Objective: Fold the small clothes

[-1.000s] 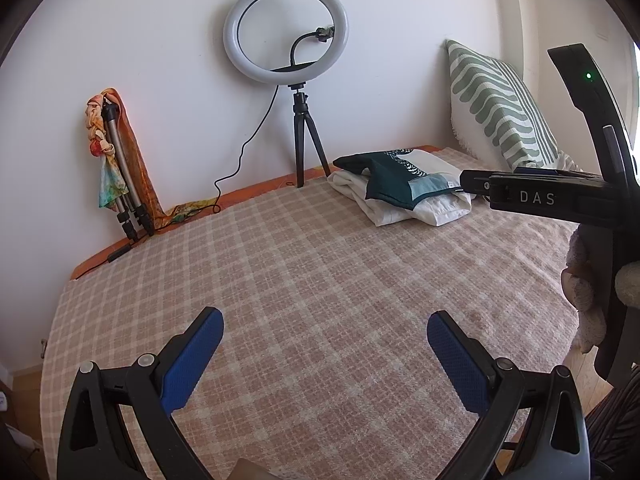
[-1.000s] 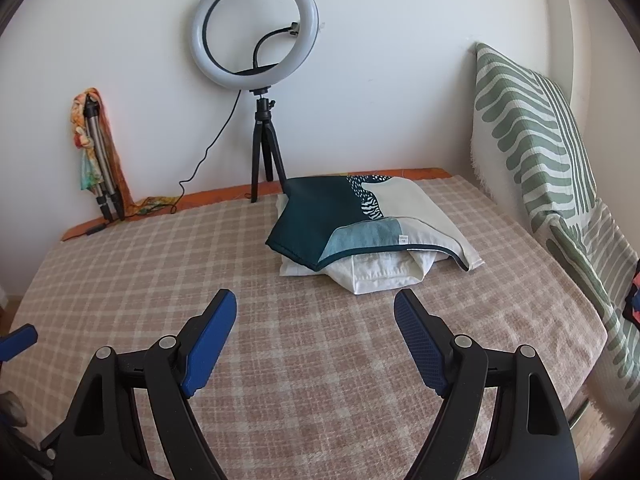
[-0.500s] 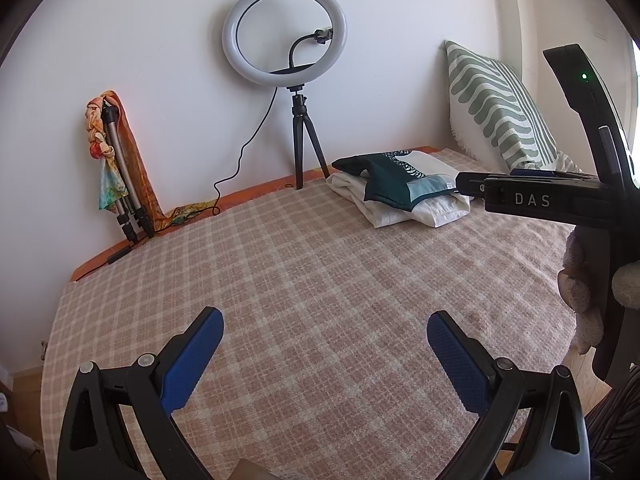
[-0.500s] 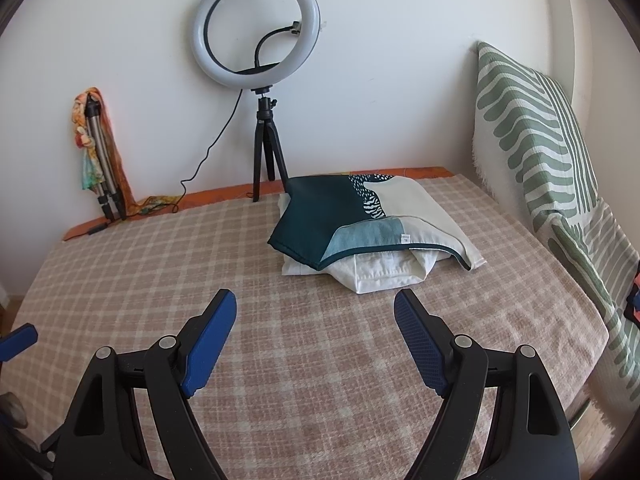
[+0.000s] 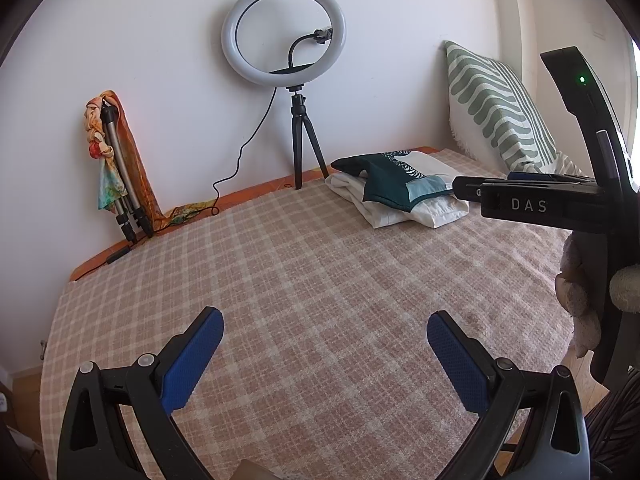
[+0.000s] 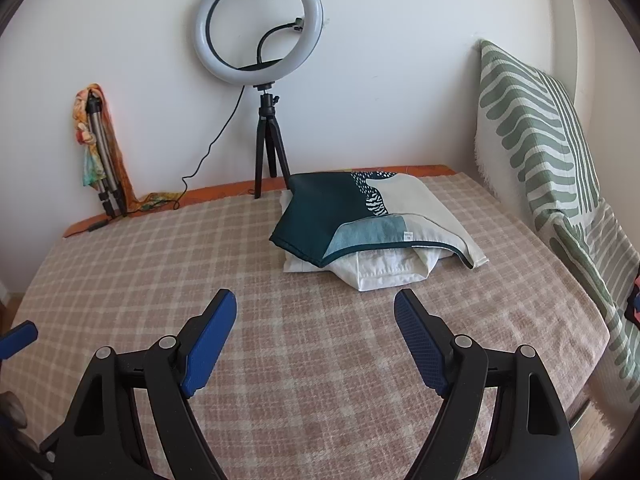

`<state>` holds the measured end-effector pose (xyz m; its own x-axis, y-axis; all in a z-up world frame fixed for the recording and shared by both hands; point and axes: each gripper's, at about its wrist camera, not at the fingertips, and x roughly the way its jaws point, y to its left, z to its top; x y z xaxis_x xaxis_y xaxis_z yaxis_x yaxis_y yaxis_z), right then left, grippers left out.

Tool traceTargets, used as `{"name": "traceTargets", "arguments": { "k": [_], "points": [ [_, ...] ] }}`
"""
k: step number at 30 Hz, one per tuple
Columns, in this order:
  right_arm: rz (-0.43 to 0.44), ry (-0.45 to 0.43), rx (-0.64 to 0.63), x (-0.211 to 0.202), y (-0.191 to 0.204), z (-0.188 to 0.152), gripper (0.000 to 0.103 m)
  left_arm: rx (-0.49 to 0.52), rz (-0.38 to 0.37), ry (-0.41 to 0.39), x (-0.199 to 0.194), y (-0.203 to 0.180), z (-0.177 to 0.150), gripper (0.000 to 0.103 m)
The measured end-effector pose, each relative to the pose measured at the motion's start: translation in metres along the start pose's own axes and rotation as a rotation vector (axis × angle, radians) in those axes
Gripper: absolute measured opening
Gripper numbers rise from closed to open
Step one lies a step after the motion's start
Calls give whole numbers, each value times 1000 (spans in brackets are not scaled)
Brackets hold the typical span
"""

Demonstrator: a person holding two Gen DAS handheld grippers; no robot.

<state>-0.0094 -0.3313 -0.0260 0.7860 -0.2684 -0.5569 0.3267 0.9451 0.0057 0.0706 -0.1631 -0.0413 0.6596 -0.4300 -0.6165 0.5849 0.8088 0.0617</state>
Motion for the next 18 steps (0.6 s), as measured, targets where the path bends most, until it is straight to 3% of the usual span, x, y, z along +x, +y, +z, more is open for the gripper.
{"name": "traceTargets", "arguments": {
  "k": [18],
  "points": [
    [-2,-1,-1,1,0,-1,81,2,17,-14,0,-4,0,103]
  ]
}}
